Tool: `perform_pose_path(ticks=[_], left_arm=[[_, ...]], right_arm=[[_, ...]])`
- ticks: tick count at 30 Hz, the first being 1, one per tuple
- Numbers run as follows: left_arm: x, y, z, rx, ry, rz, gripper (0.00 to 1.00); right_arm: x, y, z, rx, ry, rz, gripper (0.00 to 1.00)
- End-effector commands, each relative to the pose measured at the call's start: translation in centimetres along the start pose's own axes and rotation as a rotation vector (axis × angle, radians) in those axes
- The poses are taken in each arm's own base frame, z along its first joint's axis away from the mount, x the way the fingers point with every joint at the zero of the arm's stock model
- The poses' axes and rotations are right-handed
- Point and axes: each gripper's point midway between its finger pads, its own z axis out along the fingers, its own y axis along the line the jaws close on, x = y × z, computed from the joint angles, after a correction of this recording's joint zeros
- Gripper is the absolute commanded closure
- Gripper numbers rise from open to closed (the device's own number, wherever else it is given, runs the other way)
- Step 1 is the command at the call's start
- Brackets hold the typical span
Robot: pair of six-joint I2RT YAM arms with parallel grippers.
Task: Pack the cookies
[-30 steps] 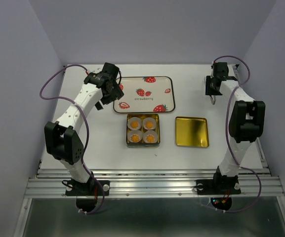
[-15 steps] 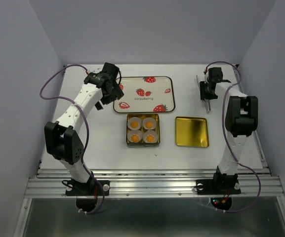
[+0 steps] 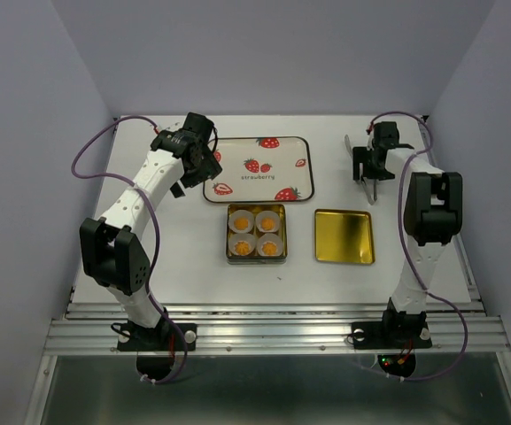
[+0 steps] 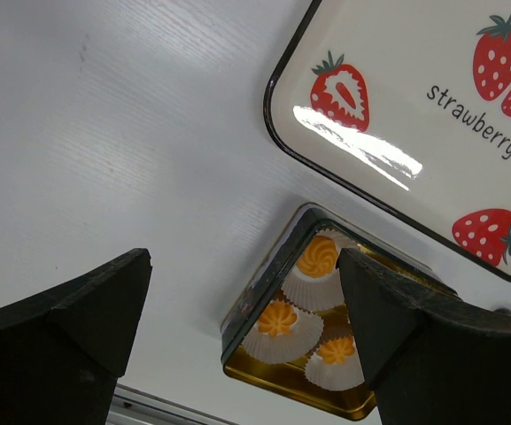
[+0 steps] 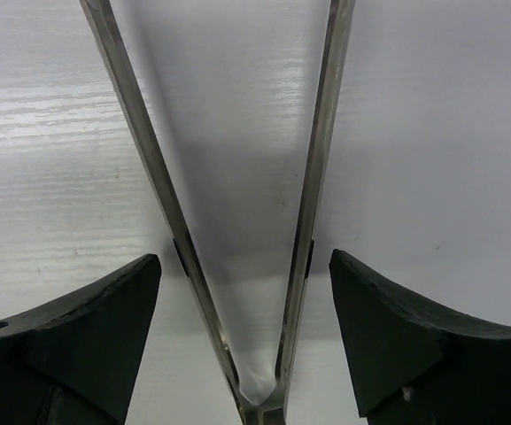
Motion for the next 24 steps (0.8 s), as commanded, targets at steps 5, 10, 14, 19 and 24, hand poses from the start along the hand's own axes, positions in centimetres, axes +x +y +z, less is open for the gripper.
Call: perform_pose_path(ticks=[5, 10, 14, 19, 24], left_arm=[[-0.8, 0.9, -1.7, -0.013, -0.033, -0.001, 0.01], [-1.3, 0.7, -2.4, -0.010, -0.042, -0.024, 0.01], [-1.9, 0.2, -2.8, 0.002, -0.057, -0.039, 0.01], [-2.2, -0.3, -2.8, 0.006, -0.054, -0.022, 0.01], [-2.4, -1.6, -2.3, 0.029, -0.027, 0.021, 0.01]], right_arm=[[-1.7, 0.5, -7.2, -0.040, -0.055, 0.163, 0.18], [2.7, -1.2, -12.9, 0.057, 0.073, 0.208, 0.19], [7.8, -1.1, -16.0, 0.071, 0.188, 0.255, 0.21], [13.1, 0.7, -18.1, -0.013, 0.316, 0.281, 0.25], [15.0, 2.2, -18.0, -0.069, 0.350, 0.300, 0.33]])
